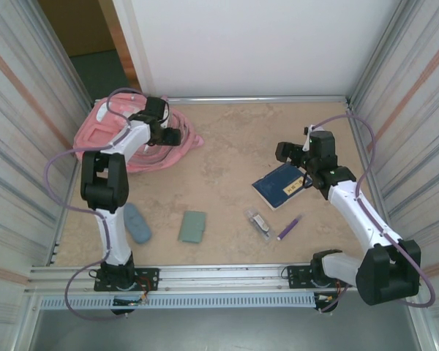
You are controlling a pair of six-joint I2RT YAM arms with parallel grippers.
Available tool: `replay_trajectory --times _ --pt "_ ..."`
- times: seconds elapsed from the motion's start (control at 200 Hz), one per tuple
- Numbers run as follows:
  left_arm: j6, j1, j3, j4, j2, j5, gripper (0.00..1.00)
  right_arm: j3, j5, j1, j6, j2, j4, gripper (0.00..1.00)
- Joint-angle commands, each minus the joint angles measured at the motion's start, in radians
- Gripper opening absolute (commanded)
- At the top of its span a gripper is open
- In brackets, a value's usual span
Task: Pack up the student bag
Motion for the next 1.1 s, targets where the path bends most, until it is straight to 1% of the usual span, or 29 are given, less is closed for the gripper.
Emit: replay_trajectory --times 0.0,0.05,0.18,0.241,0.301,0.326,0.391,0.456,0.536,0.611,0.651,0.777,0.852,0.922,1.002,1.097 --pt "0.034 0.003 0.084 -0.056 0.043 -0.072 0.78 -0.028 -0.033 0.007 0.022 -0.044 -0.027 0.99" --pt "0.038 0.003 0.109 -0.064 0.083 -0.076 0.68 -0.034 -0.047 0.007 0.026 -0.05 -0.026 0.98" --pt "0.048 0.002 0.178 -0.093 0.14 -0.075 0.48 -0.026 -0.073 0.009 0.034 -0.046 -0.03 0.96" --pt "0.058 0.0 0.196 -0.098 0.152 -0.067 0.36 -0.019 -0.077 0.012 0.038 -0.04 -0.034 0.95" --pt "0.075 -0.003 0.209 -0.101 0.154 -0.046 0.18 -0.011 -0.077 0.012 0.045 -0.038 -0.039 0.95" --pt "0.085 -0.005 0.213 -0.101 0.151 -0.03 0.12 -0.005 -0.077 0.014 0.047 -0.036 -0.041 0.95" --pt "0.131 -0.016 0.222 -0.101 0.137 0.025 0.0 0.005 -0.082 0.014 0.053 -0.033 -0.049 0.95" --pt "0.191 -0.042 0.228 -0.098 0.115 0.034 0.0 0.018 -0.09 0.015 0.059 -0.029 -0.057 0.95" --pt "0.263 -0.088 0.22 -0.081 0.079 0.009 0.0 0.033 -0.098 0.016 0.069 -0.024 -0.066 0.94" --pt "0.317 -0.131 0.2 -0.047 0.055 0.009 0.0 0.052 -0.101 0.018 0.078 -0.014 -0.076 0.94" --pt "0.343 -0.152 0.189 -0.028 0.014 0.016 0.0 0.06 -0.104 0.018 0.082 -0.007 -0.081 0.94" --pt "0.432 -0.22 0.159 0.015 -0.026 0.092 0.0 0.081 -0.124 0.021 0.099 0.016 -0.083 0.94" --pt "0.467 -0.257 0.157 0.006 -0.035 0.123 0.0 0.094 -0.144 0.022 0.109 0.034 -0.086 0.94" --pt "0.51 -0.284 0.149 -0.016 -0.047 0.179 0.0 0.108 -0.171 0.024 0.111 0.058 -0.085 0.94" --pt "0.553 -0.303 0.124 -0.027 -0.065 0.233 0.0 0.131 -0.204 0.025 0.109 0.102 -0.088 0.94" --pt "0.555 -0.308 0.111 -0.055 -0.089 0.273 0.0 0.19 -0.255 0.027 0.106 0.196 -0.124 0.94"
